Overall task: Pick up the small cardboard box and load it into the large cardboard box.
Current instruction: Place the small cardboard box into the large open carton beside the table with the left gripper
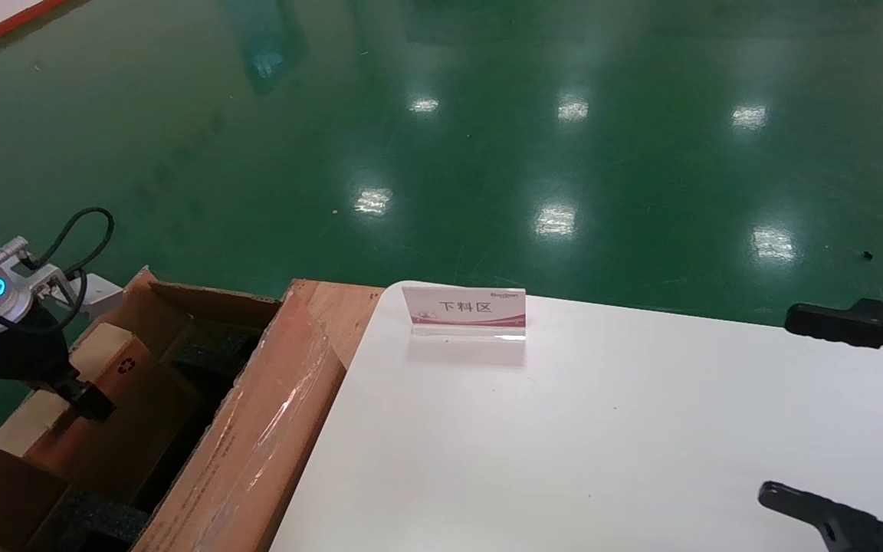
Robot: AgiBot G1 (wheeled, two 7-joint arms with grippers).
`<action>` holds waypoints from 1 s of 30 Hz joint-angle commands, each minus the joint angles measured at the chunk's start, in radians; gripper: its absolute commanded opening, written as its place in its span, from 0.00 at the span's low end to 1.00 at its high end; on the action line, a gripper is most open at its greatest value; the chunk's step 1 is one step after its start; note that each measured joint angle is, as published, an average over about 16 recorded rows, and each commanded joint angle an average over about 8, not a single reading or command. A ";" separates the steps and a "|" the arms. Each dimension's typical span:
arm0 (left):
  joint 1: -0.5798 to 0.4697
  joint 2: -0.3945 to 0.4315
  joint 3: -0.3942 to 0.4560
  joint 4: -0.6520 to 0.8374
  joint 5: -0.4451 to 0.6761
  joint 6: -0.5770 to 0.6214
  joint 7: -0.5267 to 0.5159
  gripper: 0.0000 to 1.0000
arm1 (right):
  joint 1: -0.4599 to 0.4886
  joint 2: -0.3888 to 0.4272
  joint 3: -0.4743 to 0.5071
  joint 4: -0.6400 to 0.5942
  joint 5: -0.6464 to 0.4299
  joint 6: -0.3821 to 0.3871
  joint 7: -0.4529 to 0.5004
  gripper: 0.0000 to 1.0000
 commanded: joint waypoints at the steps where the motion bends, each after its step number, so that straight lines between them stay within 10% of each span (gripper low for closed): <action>1: 0.020 0.002 -0.004 0.018 -0.010 -0.005 0.011 0.54 | 0.000 0.000 0.000 0.000 0.000 0.000 0.000 1.00; 5: 0.034 0.004 -0.008 0.030 -0.019 -0.009 0.021 1.00 | 0.000 0.000 0.000 0.000 0.000 0.000 0.000 1.00; 30: 0.021 0.003 -0.004 0.019 -0.011 -0.005 0.014 1.00 | 0.000 0.000 0.000 0.000 0.000 0.000 0.000 1.00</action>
